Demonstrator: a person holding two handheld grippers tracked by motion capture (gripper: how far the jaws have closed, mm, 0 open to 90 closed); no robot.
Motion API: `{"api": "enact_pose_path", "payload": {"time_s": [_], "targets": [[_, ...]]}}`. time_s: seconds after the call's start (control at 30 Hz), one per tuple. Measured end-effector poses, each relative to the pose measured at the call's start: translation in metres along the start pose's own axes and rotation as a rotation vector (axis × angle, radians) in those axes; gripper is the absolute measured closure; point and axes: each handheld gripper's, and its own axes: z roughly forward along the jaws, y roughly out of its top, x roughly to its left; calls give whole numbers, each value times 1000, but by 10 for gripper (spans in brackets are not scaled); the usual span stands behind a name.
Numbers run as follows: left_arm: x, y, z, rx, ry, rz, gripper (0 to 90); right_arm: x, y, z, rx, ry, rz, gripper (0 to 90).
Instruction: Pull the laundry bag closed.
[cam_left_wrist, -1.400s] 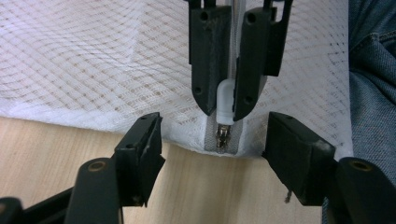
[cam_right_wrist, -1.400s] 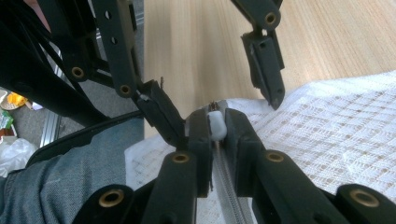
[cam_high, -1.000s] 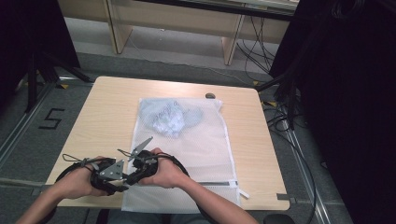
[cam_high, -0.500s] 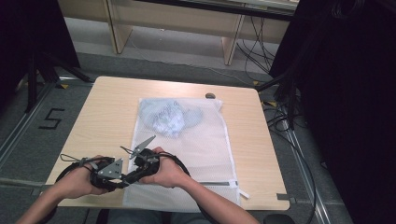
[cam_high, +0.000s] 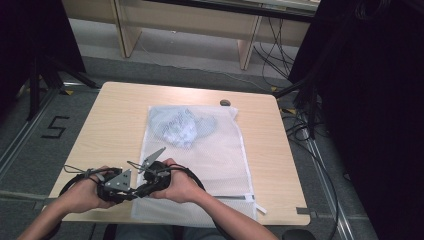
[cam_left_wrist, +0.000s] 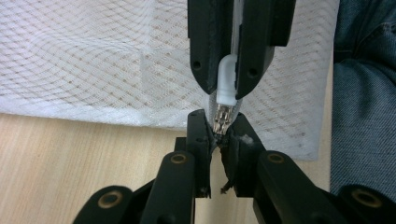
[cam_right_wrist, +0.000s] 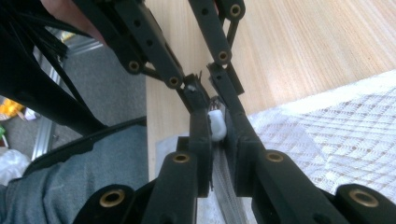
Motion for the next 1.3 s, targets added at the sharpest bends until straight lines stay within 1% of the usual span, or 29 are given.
{"api": "enact_pose_path", "payload": {"time_s": [0.07, 0.13, 0.17, 0.2, 0.23, 0.27, 0.3, 0.37, 0.4, 0.43, 0.47, 0.5, 0.53, 0.57, 0.6, 0.63, 0.67, 0.8, 0.83, 0.87, 0.9, 0.93, 0.97, 1.07, 1.1, 1.13, 1.17, 1.23, 1.3], "targets": [[1, -1, -2, -22, 34, -9, 813, 1, 0, -1, 3, -9, 1, 828], [1, -1, -3, -20, 25, -2, 817, 2, -1, -3, 10, -11, 17, 828], [0, -2, -2, -44, 12, -37, 818, 3, -2, -4, 18, -12, 33, 829], [1, -2, -2, -34, 9, -23, 819, 3, -2, -4, 24, -18, 33, 829], [4, -2, -3, -23, -12, -9, 819, 2, -3, -5, 22, -17, 30, 829], [3, -2, -2, -27, -1, -10, 820, 2, -4, -5, 20, -19, 27, 829], [2, -2, -1, -32, -1, -19, 820, 2, -5, -6, 31, -20, 36, 829], [2, -2, -1, -33, -9, -17, 820, 2, -6, -6, 28, -18, 35, 829], [3, -2, -2, -27, -13, -11, 820, 4, -7, -7, 37, -18, 54, 829], [2, -2, -3, -34, -12, -22, 820, 2, -7, -7, 30, -24, 29, 830], [2, -2, -3, -36, -13, -27, 820, 5, -8, -9, 45, -28, 74, 830], [3, -2, -2, -49, -43, -49, 820, 3, -9, -9, 32, -20, 44, 830], [3, -2, -2, -49, -43, -49, 820, 3, -9, -9, 32, -20, 44, 830], [3, -3, -2, -47, -41, -47, 820, 3, -10, -10, 30, -22, 39, 830], [3, -3, -4, -38, -9, -38, 820, 2, -11, -10, 29, -23, 40, 830], [3, -3, -4, -38, -7, -39, 820, 2, -12, -11, 35, -22, 51, 830], [3, -3, -4, -35, -7, -39, 820, 2, -12, -11, 34, -30, 48, 831], [3, -3, -4, -36, -7, -42, 820, 1, -14, -11, 30, -22, 30, 831], [3, -4, -4, -40, 7, -45, 820, 1, -16, -12, 33, -20, 51, 831], [3, -4, -4, -40, 7, -45, 820, 1, -16, -12, 33, -20, 51, 831], [2, -3, -3, -33, 11, -45, 820, 0, -16, -12, 26, -22, 34, 831], [1, -4, -3, -34, 17, -59, 820, 0, -17, -12, 28, -23, 39, 831], [1, -4, -3, -32, 16, -57, 820, 1, -18, -12, 35, -23, 55, 831], [2, -3, -3, -32, 15, -43, 820, 1, -19, -12, 30, -26, 51, 831], [3, -3, -2, -32, -11, -41, 820, 1, -19, -12, 27, -26, 48, 831], [3, -3, -2, -33, -3, -47, 820, 1, -19, -12, 25, -29, 47, 831], [3, -4, -2, -36, -10, -52, 820, 0, -20, -11, 12, -31, 22, 831], [4, -3, -2, -33, -8, -51, 820, 1, -21, -12, 6, -36, 26, 831], [4, -3, -1, -39, -6, -73, 820, 2, -23, -12, 7, -42, 37, 831]]}}
